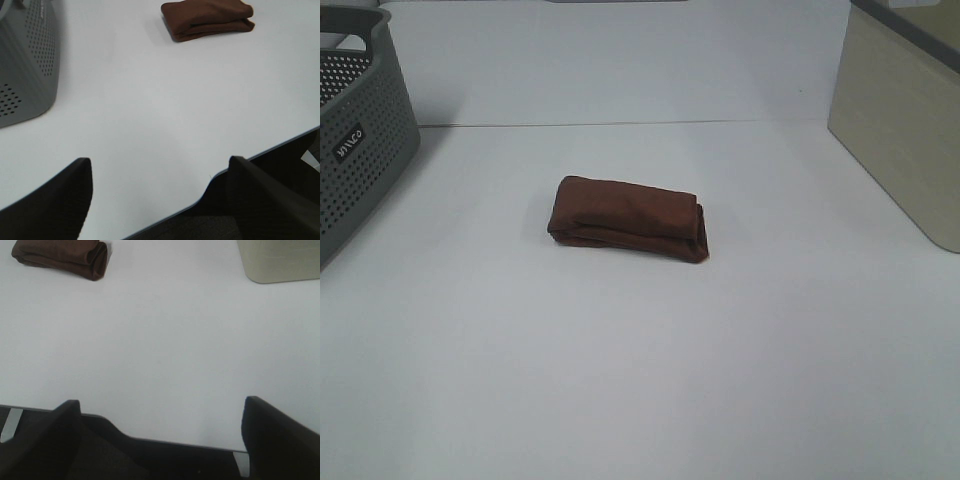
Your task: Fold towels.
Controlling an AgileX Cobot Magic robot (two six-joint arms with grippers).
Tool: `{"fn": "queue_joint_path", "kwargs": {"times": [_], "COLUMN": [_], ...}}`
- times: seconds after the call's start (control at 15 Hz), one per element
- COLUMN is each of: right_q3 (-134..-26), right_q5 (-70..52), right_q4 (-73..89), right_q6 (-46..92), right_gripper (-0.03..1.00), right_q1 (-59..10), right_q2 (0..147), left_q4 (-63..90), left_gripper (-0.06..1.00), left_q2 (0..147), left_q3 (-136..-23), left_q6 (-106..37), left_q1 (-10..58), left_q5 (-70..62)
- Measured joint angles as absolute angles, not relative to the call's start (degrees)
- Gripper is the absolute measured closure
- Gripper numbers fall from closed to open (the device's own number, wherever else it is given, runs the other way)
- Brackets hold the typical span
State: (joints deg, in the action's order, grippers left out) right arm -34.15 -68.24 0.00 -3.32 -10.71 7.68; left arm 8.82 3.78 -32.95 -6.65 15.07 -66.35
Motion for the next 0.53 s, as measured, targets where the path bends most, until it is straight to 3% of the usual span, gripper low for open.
{"fn": "queue_joint_path", "kwargs": {"times": [0.53], "right_q3": [-29.2], "right_q5": [-62.0], "right_q4": [1.4], "right_q6": [1.2], "right_gripper": [0.15], "right_q1": [-10.7], "right_q2": [-0.4], "left_q4": [13.0], "left_gripper": [0.23], "left_q2": [1.8], "left_q3": [-29.2], "left_q6": [-13.6], "left_q1": [15.1], "left_q5": [-61.3]}}
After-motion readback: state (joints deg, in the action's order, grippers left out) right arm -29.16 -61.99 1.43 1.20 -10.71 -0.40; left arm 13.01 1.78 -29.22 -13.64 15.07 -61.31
